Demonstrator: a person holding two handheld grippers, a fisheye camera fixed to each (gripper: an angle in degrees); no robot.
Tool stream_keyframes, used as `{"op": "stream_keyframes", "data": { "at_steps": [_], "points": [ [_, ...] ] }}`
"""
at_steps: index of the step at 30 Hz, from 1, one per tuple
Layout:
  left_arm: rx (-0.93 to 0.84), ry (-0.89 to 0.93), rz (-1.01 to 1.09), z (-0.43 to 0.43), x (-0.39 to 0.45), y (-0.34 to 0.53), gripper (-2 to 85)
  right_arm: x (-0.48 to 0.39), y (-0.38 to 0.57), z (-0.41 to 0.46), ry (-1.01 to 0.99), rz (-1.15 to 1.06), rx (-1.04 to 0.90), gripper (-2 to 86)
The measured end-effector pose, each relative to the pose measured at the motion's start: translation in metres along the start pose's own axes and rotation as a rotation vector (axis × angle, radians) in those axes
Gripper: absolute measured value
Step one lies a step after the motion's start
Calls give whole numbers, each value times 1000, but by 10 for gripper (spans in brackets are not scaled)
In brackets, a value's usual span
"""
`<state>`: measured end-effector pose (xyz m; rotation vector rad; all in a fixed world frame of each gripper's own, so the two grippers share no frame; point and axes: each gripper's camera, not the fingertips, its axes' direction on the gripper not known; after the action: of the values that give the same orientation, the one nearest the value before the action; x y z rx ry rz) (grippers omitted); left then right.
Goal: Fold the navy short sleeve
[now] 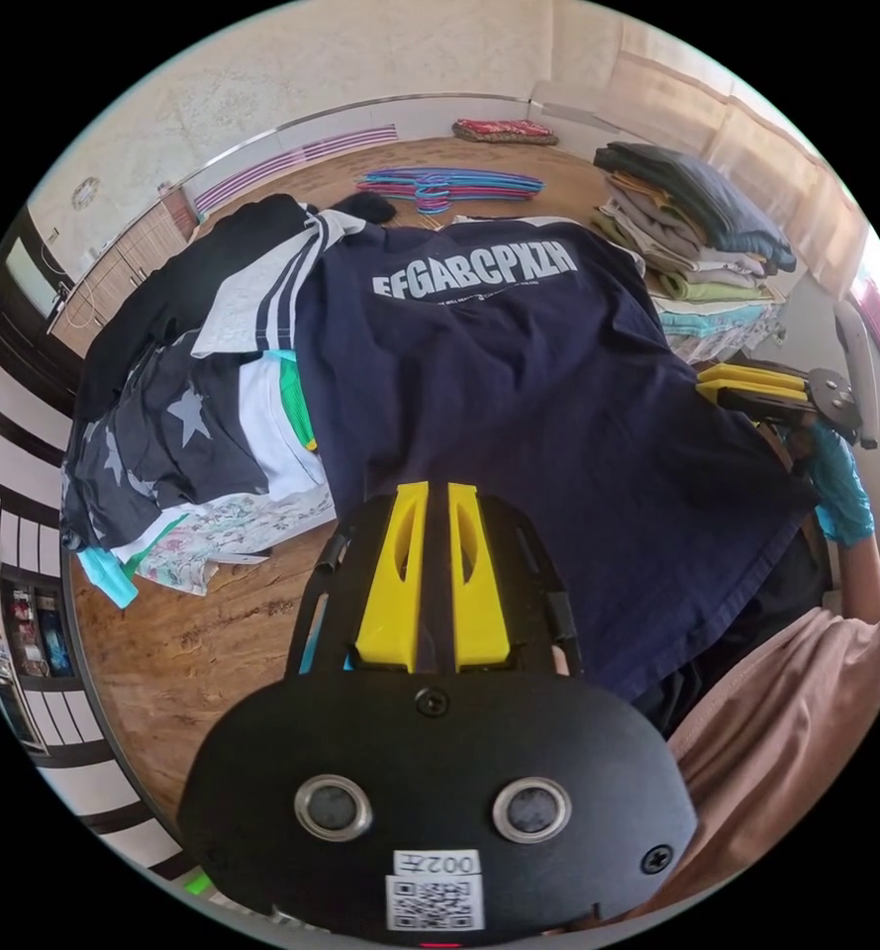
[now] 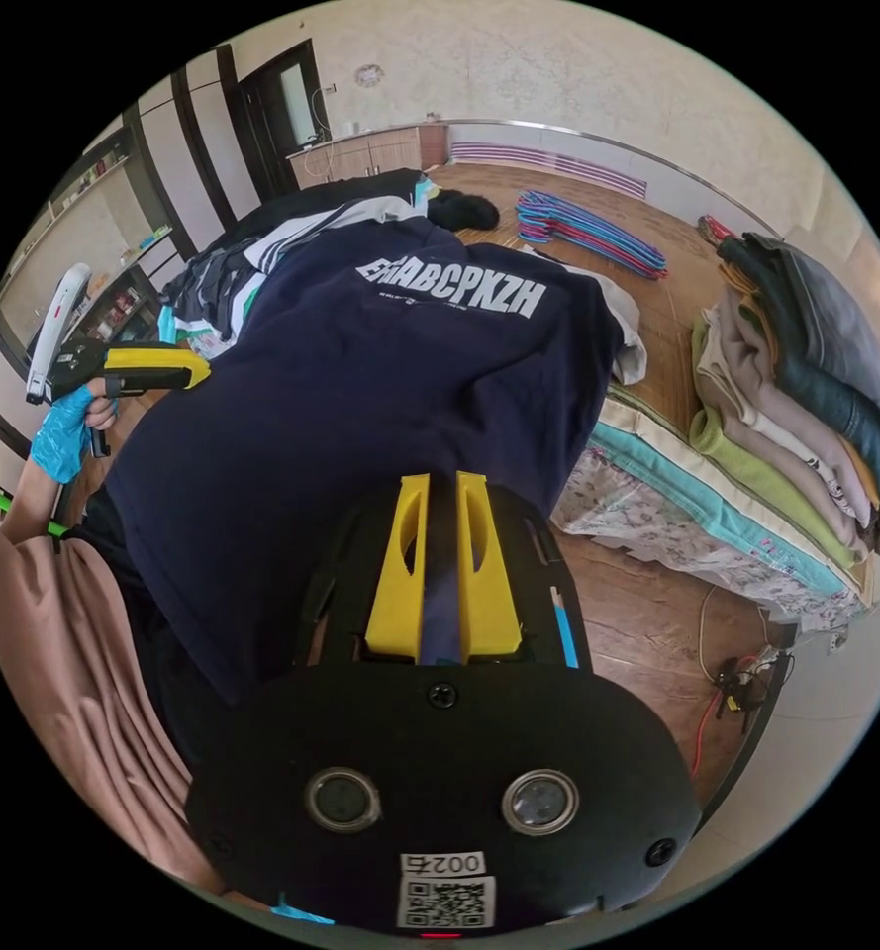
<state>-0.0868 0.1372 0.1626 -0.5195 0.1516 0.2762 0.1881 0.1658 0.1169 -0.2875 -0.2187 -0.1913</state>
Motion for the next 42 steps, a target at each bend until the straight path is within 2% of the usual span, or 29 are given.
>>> {"op": "stream_keyframes", "data": {
  "at_steps": [10,19,36,42],
  "points": [
    [8,5,25,-27,-19,20,3,-8,2,-20,-81,-39,43,80],
    [-30,47,91,-60,-48,71,7,-41,12,-47,-240,-224,64,91],
    [42,81,64,-94,-46,114,7,-231,-35,-49,-442,-698,32,90],
    [83,52,5,-117,-49,131,5,-299,-30,-41,-426,-836,-16,87]
  ]
}}
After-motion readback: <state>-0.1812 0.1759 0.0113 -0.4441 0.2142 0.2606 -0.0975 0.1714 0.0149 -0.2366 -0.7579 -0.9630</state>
